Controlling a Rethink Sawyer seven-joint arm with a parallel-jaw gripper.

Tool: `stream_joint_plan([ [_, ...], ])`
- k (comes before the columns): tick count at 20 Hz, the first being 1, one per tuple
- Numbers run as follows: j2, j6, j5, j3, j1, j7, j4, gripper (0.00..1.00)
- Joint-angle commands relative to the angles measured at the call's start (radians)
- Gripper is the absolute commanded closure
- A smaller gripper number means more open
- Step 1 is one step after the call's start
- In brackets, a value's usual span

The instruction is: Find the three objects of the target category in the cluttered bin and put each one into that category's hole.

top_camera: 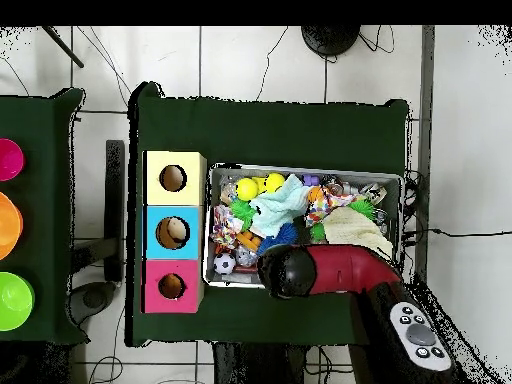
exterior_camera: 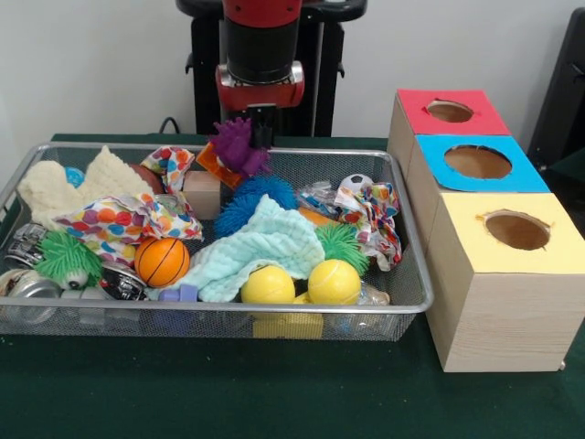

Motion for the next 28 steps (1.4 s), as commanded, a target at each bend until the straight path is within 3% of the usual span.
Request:
stream_joint_plan([
  [1,-0.027,0.160,-0.005,0.124,-0.067,-0.200,-0.151,1.00],
  [14,-0.066,0.301,-0.039,0.195,-0.146,-0.289,-0.234,1.00],
  [22,0.048,0.265,-0.122,0.235,-0.230,-0.362,-0.325,1.00],
  [28,0.115,0.227,-0.165,0.274,-0.315,-0.417,-0.347,1.00],
])
